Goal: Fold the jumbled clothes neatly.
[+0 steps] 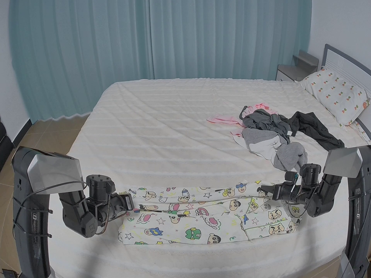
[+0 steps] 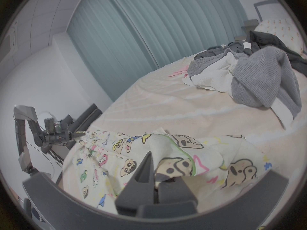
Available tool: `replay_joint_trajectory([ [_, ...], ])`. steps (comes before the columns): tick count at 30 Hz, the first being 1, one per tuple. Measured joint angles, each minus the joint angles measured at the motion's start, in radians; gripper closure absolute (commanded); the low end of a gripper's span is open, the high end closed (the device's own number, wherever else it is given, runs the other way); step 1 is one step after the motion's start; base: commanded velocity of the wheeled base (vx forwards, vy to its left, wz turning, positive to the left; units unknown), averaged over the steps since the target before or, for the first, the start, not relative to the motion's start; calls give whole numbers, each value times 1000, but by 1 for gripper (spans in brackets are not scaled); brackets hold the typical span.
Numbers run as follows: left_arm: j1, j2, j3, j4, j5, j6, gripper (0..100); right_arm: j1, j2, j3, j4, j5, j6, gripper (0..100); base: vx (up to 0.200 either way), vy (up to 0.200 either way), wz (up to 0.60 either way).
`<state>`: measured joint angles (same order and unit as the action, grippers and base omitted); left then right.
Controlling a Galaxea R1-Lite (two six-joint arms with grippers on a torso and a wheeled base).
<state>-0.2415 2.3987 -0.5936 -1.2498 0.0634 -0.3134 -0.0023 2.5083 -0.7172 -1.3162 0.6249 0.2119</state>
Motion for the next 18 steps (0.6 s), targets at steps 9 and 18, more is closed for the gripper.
replay_joint_trajectory([
  [9, 4, 1, -100, 9, 4, 2, 100, -34, -40, 19, -30, 39, 83, 100, 0, 0, 0],
  [18, 13, 2, -263, 97, 31, 4, 100, -40, -64, -2, -39, 40, 106, 100, 0, 0, 0],
])
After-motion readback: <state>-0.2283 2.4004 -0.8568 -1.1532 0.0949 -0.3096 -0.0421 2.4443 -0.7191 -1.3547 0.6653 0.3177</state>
